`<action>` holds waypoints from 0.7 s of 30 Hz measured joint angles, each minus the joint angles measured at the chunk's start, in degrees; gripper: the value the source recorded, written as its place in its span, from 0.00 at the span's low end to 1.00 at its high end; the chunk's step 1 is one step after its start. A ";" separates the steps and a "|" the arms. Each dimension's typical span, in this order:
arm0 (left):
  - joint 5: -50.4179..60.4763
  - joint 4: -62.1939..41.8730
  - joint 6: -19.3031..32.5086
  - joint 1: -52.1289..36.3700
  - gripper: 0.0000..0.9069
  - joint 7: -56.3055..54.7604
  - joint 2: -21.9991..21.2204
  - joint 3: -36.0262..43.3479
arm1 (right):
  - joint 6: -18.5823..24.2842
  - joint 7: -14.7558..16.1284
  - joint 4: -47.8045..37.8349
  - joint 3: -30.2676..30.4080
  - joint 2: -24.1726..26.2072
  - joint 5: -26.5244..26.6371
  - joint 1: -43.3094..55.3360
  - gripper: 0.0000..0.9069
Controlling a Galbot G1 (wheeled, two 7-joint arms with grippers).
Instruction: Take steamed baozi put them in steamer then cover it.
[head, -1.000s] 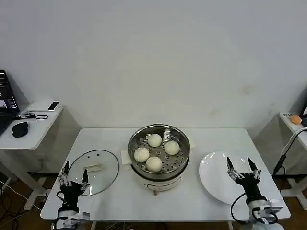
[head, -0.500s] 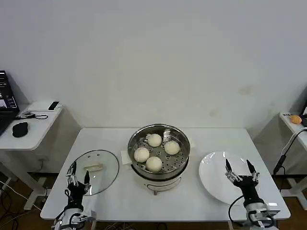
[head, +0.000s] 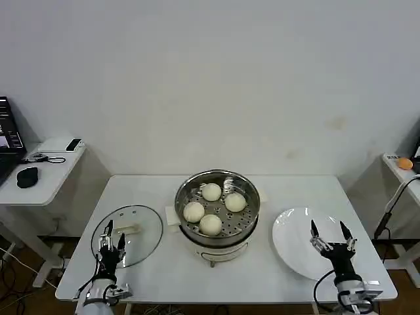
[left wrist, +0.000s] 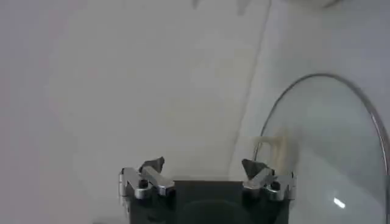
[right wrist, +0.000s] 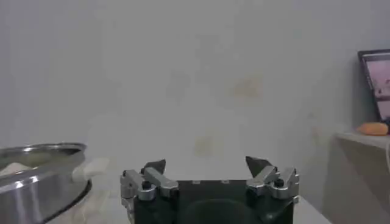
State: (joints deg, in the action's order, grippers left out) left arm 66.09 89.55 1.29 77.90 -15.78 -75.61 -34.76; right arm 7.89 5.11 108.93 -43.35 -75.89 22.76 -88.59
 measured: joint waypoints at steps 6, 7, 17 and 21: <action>0.97 -2.98 0.20 -2.69 1.00 0.70 0.56 0.78 | 0.24 -0.01 -0.52 -0.04 -0.56 -0.54 0.20 1.00; 1.18 -3.42 0.20 -3.15 1.00 0.86 0.61 0.98 | 0.26 -0.01 -0.71 -0.07 -0.73 -0.63 0.29 1.00; 1.70 -7.72 -0.05 -6.71 1.00 1.30 1.31 1.80 | 0.28 -0.02 -2.04 -0.37 -1.85 -1.09 1.31 1.00; 1.82 -9.41 -0.34 -8.05 1.00 1.04 1.37 2.03 | 0.28 -0.02 -2.68 -0.23 -2.31 -1.23 1.80 1.00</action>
State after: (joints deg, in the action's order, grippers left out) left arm 67.91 80.15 0.94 69.85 -14.75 -74.24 -32.73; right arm 8.17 5.09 106.25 -43.59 -78.20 21.53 -86.80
